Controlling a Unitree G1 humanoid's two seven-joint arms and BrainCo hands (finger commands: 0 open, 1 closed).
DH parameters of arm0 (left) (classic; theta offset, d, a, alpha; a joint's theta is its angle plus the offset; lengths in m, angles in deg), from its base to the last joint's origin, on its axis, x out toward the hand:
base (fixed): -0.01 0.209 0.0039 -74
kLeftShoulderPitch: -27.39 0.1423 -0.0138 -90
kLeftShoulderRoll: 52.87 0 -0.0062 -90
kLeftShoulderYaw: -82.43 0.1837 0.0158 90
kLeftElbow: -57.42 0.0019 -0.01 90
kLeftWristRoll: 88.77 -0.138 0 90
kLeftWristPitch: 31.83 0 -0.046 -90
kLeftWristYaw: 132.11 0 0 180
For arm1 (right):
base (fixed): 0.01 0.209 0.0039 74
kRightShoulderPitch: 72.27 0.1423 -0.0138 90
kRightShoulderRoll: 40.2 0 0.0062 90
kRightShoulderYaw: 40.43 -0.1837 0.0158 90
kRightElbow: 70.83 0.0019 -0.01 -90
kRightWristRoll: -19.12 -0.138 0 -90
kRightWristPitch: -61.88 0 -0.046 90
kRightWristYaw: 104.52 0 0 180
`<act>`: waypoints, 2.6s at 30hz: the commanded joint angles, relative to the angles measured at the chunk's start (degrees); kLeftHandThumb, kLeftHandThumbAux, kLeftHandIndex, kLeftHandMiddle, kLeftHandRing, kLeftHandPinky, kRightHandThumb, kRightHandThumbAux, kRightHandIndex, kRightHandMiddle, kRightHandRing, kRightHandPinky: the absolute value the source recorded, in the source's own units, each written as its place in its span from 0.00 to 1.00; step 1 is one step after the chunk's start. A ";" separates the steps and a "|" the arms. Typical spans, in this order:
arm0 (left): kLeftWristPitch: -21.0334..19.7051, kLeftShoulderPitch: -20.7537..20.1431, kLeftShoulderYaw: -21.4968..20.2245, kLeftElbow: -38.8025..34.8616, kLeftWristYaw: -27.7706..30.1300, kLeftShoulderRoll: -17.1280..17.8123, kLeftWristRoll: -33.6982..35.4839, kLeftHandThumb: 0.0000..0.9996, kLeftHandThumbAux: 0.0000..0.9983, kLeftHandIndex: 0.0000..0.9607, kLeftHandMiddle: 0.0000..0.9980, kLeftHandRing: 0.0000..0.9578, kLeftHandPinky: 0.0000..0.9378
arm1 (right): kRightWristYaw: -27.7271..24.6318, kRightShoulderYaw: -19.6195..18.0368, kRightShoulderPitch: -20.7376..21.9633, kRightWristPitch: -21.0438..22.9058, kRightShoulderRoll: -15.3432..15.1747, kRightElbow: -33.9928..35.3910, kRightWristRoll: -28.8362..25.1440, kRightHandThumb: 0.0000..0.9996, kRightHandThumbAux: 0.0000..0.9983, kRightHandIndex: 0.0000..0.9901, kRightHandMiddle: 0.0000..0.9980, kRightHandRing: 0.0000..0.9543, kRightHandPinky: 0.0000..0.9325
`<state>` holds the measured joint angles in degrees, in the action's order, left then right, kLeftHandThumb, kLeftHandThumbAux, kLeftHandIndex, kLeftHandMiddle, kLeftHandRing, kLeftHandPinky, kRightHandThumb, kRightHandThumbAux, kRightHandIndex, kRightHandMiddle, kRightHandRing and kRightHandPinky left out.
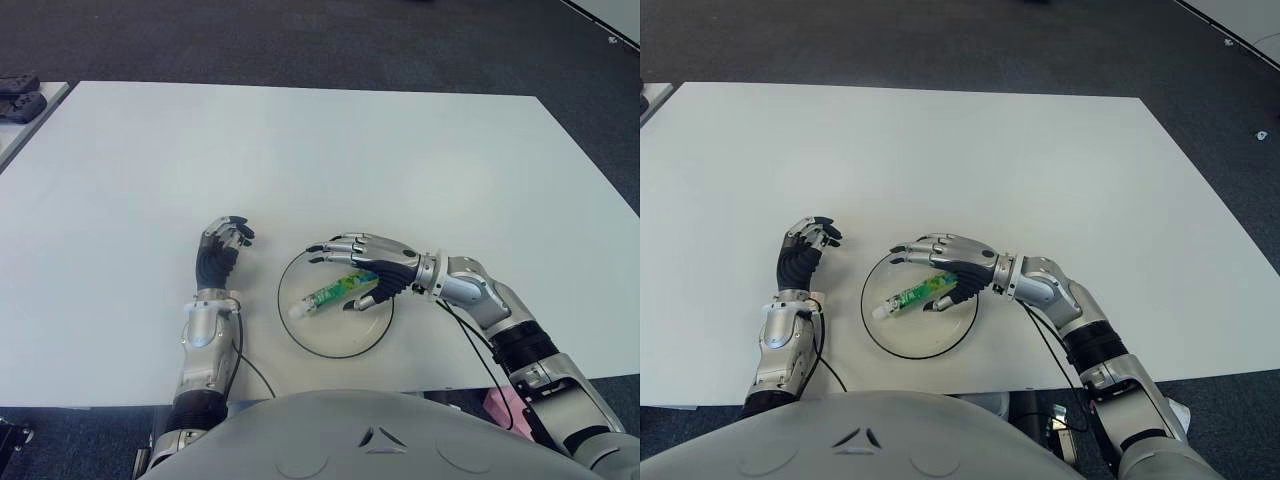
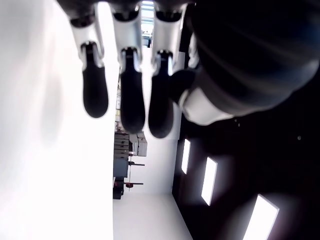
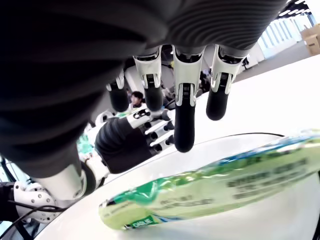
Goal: Put the toothpaste on the table into the plate.
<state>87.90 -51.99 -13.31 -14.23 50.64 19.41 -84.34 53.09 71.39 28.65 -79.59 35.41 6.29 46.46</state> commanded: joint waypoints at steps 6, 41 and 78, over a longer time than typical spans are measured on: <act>-0.52 -0.48 0.23 1.43 0.35 0.20 -0.02 0.69 0.72 0.45 0.55 0.55 0.55 | 2.58 -0.58 0.99 -1.26 -1.03 0.14 2.86 0.09 0.43 0.00 0.00 0.00 0.00; 0.72 -0.38 0.08 1.92 0.26 0.07 -0.29 0.69 0.72 0.45 0.55 0.55 0.54 | 11.31 -11.64 -8.43 12.16 12.77 6.75 -23.83 0.00 0.57 0.07 0.09 0.07 0.15; -0.42 -1.01 0.01 2.04 0.14 1.04 -0.33 0.69 0.72 0.45 0.55 0.55 0.54 | 14.75 -27.53 -14.08 42.53 30.45 9.00 -48.14 0.61 0.77 0.43 0.44 0.45 0.47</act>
<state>88.25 -52.55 -13.39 -13.41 50.64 20.22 -84.40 67.67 44.95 14.86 -39.04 65.06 16.50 -0.43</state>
